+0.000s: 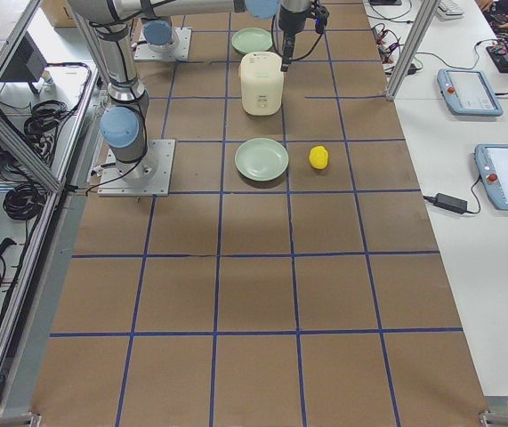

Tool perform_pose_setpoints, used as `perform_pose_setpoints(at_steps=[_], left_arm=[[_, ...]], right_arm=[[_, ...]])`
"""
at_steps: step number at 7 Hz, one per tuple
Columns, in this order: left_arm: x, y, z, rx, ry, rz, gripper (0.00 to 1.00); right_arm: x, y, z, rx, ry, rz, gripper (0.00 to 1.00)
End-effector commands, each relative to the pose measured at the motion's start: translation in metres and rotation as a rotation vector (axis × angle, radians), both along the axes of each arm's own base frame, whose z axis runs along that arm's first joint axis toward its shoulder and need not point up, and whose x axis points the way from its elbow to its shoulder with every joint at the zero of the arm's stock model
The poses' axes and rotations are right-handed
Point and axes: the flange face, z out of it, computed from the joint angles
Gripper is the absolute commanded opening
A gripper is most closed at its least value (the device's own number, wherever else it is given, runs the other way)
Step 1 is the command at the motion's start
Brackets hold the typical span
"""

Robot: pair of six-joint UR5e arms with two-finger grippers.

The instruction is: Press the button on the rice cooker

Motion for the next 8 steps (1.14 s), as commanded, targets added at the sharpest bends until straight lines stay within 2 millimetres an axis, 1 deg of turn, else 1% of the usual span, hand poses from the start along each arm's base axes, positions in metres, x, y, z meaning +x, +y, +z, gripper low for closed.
perform_pose_setpoints(at_steps=[1, 2, 4, 5, 6, 7, 8], left_arm=[[0.0, 0.0, 0.0, 0.0, 0.0, 0.0, 1.0], [0.0, 0.0, 0.0, 0.0, 0.0, 0.0, 1.0], [0.0, 0.0, 0.0, 0.0, 0.0, 0.0, 1.0], [0.0, 0.0, 0.0, 0.0, 0.0, 0.0, 1.0], [0.0, 0.0, 0.0, 0.0, 0.0, 0.0, 1.0], [0.0, 0.0, 0.0, 0.0, 0.0, 0.0, 1.0], [0.0, 0.0, 0.0, 0.0, 0.0, 0.0, 1.0]], right_arm=[[0.0, 0.001, -0.003, 0.005, 0.001, 0.0, 1.0], [0.0, 0.005, -0.002, 0.003, 0.002, -0.001, 1.0], [0.0, 0.003, -0.001, -0.01, 0.001, -0.014, 1.0], [0.001, 0.002, -0.006, -0.001, 0.0, -0.012, 1.0], [0.002, -0.005, -0.005, -0.039, -0.002, -0.032, 1.0], [0.014, -0.001, -0.008, -0.034, -0.003, -0.023, 1.0], [0.042, 0.005, -0.014, -0.033, -0.002, -0.013, 1.0]])
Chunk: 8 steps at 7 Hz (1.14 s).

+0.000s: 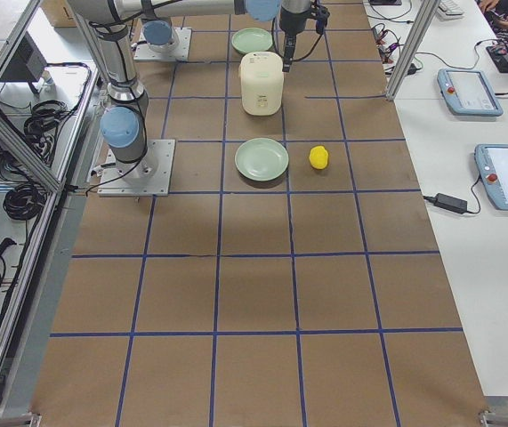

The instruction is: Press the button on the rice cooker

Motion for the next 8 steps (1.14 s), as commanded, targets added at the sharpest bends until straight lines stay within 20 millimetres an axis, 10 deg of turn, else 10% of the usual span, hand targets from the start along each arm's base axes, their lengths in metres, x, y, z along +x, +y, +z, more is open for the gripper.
perform_pose_setpoints(at_steps=[1, 6, 8], left_arm=[[0.0, 0.0, 0.001, -0.001, 0.0, 0.0, 1.0], [0.0, 0.0, 0.0, 0.0, 0.0, 0.0, 1.0], [0.0, 0.0, 0.0, 0.0, 0.0, 0.0, 1.0]], right_arm=[[0.055, 0.011, -0.006, -0.029, 0.001, -0.001, 1.0], [0.106, 0.033, -0.033, -0.006, 0.0, 0.069, 0.92], [0.108, 0.041, -0.071, -0.001, -0.036, 0.074, 0.34]])
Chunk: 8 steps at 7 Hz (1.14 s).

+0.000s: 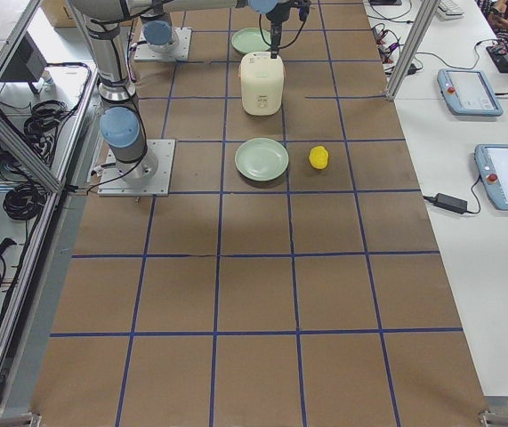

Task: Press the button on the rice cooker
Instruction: 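Move the right gripper over the rice cooker's green button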

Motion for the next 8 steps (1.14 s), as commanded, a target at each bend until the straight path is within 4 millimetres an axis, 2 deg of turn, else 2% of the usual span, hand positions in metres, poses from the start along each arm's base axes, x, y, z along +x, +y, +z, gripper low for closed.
perform_pose_setpoints(at_steps=[1, 4, 7, 8], left_arm=[[0.0, 0.0, 0.0, 0.0, 0.0, 0.0, 1.0], [0.0, 0.0, 0.0, 0.0, 0.0, 0.0, 1.0], [0.0, 0.0, 0.0, 0.0, 0.0, 0.0, 1.0], [0.0, 0.0, 0.0, 0.0, 0.0, 0.0, 1.0]], right_arm=[[0.008, 0.005, -0.028, 0.027, -0.077, 0.009, 0.12], [0.006, 0.004, -0.032, 0.033, -0.059, 0.001, 0.05], [0.006, 0.003, -0.04, 0.056, -0.056, -0.007, 0.05], [0.005, 0.008, -0.056, 0.083, -0.049, -0.008, 0.05]])
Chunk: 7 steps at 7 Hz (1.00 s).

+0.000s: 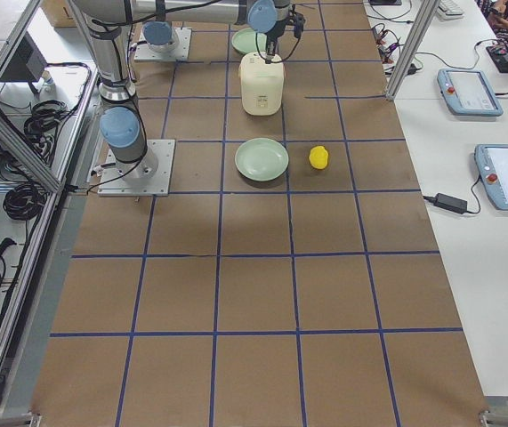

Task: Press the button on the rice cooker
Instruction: 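Lower the right gripper and press down on the green button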

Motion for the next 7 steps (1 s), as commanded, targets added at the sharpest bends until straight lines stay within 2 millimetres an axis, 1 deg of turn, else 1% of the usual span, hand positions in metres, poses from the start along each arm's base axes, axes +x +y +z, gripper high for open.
perform_pose_setpoints(at_steps=[1, 3, 6, 7], left_arm=[[0.0, 0.0, 0.0, 0.0, 0.0, 0.0, 1.0], [0.0, 0.0, 0.001, -0.001, 0.0, 0.0, 1.0], [0.0, 0.0, 0.0, 0.0, 0.0, 0.0, 1.0], [0.0, 0.0, 0.0, 0.0, 0.0, 0.0, 1.0]], right_arm=[[-0.004, 0.01, -0.025, 0.041, 0.008, 0.0, 0.05], [-0.005, 0.01, -0.031, 0.053, 0.01, 0.003, 0.05], [-0.005, 0.009, -0.033, 0.056, 0.011, 0.003, 0.05], [-0.005, 0.007, -0.038, 0.063, 0.013, 0.002, 0.05]])
